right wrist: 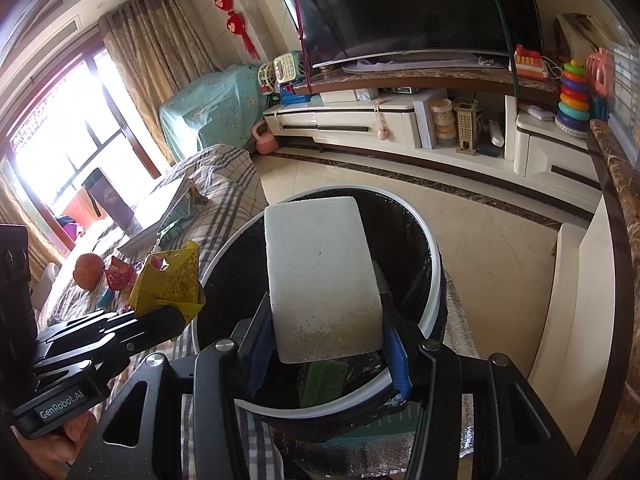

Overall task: Collect trash
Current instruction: 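Carry the snack bag and foam block over the black bin, then open both grippers to drop the bag and block into the bin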

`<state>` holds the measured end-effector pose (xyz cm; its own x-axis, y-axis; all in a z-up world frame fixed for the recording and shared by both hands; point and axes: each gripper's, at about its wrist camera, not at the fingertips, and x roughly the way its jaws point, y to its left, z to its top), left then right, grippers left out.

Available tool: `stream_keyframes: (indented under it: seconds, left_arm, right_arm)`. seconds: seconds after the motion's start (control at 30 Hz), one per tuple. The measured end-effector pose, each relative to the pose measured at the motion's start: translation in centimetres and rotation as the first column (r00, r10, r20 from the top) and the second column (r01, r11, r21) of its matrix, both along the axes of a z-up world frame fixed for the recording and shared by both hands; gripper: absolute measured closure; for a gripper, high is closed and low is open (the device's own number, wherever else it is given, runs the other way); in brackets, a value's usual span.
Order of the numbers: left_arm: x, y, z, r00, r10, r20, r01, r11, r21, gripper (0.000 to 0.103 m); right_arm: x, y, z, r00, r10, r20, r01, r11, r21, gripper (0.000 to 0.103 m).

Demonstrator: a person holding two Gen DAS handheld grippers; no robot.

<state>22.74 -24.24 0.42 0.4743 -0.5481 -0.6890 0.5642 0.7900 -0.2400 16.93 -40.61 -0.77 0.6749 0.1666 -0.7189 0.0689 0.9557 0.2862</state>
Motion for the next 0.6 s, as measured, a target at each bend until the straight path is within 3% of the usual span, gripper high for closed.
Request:
stream_keyframes:
  seconds: [0.27,0.37,0.43,0.47,0.6]
  left_arm:
    - [0.7,-0.6,0.0,1.0,-0.001,-0.01,0.001,1.0,0.013,0.091]
    - [0.8,-0.9,0.0,1.0,-0.002,-0.012,0.002,1.0,0.024,0.083]
    - [0.8,-0.8,0.0,1.0,0.007,-0.009,-0.007,0.999,0.032,0.064]
    - [0.7,-0.6,0.0,1.0,0.017,-0.004,-0.017,0.999,0.03,0.06]
    - [0.6,-0.3,0.0,1.0,0.03,-0.004,-0.03,0.999,0.023,0.059]
  right_arm:
    - [0.5,-0.5,0.1,1.0,0.0,-0.009,0.0,1.0,-0.003,0.051]
    - [0.7,-0.7,0.1,1.0,0.002,-0.011,-0.002,1.0,0.015,0.05]
    - [0.9,-0.8,0.1,1.0,0.005,-0.015,-0.004,1.0,0.028,0.049]
    - [1.0,-0.9,0.1,1.0,0.005,-0.016,-0.005,0.999,0.034,0.049]
    - [0.8,-1.2,0.3,1.0,0.0,-0.009,0.001,0.999,0.05,0.048]
